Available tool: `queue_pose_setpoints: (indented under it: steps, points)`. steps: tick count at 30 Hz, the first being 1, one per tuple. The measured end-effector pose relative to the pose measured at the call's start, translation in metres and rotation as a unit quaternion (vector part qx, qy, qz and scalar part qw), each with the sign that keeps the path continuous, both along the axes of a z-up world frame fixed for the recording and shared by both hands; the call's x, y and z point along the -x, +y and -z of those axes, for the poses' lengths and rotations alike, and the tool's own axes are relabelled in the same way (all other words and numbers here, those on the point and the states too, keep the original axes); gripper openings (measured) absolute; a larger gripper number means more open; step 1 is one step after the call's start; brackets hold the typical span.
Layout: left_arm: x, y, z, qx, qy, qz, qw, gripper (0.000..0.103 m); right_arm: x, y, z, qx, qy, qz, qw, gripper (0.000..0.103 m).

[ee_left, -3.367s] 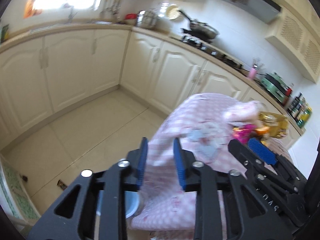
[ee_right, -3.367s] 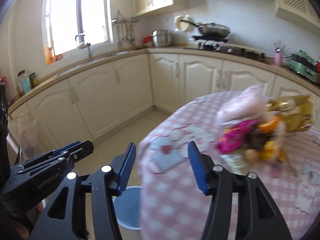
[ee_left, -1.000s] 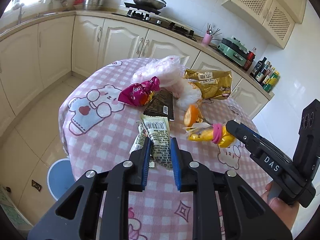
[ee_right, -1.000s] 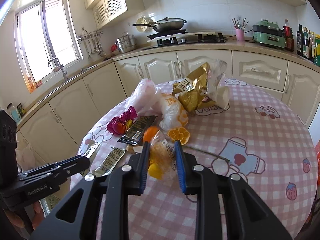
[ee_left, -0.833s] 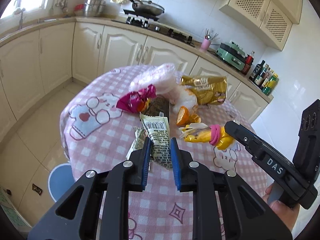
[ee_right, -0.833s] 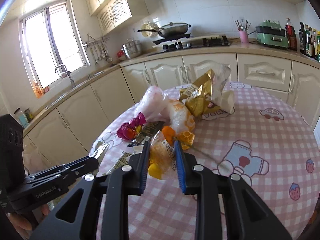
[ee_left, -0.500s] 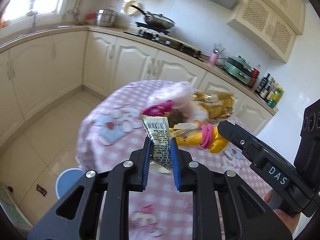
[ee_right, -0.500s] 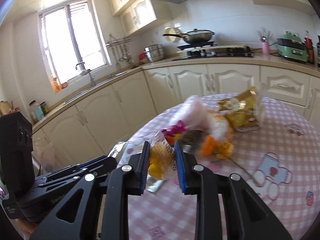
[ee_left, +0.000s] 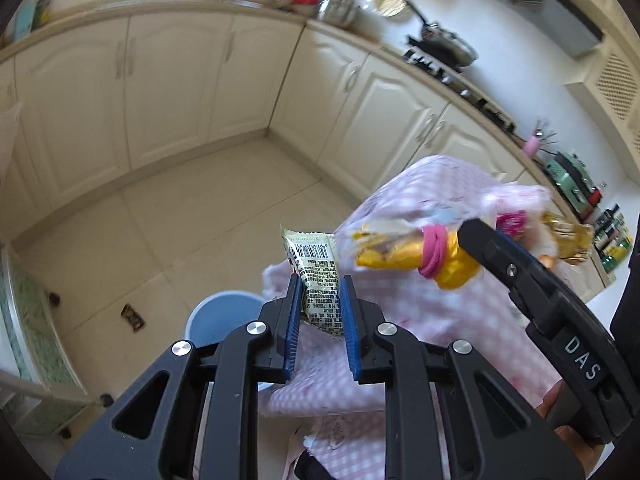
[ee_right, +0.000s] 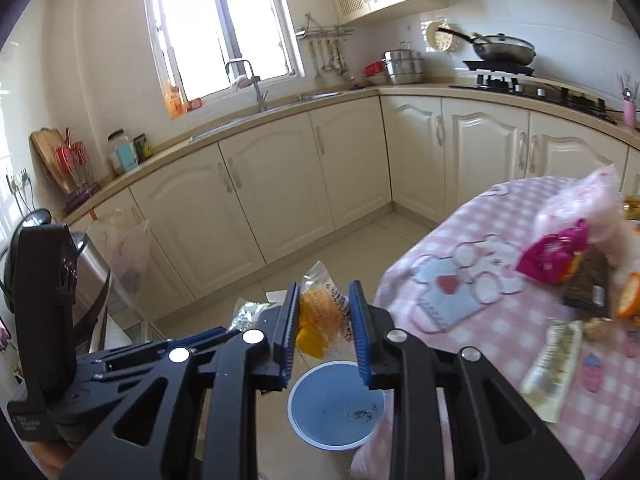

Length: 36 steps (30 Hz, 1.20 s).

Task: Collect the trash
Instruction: 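Carry both items over the blue bucket and open both tools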

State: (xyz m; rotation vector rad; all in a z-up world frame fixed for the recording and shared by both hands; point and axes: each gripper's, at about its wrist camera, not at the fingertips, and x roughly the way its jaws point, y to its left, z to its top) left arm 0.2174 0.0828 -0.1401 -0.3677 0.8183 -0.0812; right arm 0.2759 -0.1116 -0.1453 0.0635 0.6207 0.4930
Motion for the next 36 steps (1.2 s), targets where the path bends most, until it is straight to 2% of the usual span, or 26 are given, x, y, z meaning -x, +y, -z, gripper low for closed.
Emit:
queue_pose_setpoints:
  steps: [6,11,15,28,36]
  points:
    - [-0.026,0.013,0.039,0.015,0.032,-0.002,0.9994,0.018,-0.025,0.032,0.03,0.019,0.006,0.007,1.0,0.024]
    - [-0.048,0.015,0.057,0.019,0.049,0.005,0.9986,0.022,-0.04,0.039,0.046,0.027,0.012,0.015,0.999,0.024]
    - [-0.052,0.016,0.058,0.022,0.048,0.001,0.9986,0.028,-0.047,0.041,0.056,0.029,0.019,0.019,0.999,0.024]
    - [-0.04,0.025,0.047,0.008,0.031,-0.023,0.9992,0.03,-0.055,0.053,0.061,0.033,0.022,0.014,0.999,0.025]
    - [-0.035,0.033,0.034,-0.003,0.02,-0.041,0.9989,0.03,-0.064,0.059,0.056,0.008,0.017,0.005,1.0,0.031]
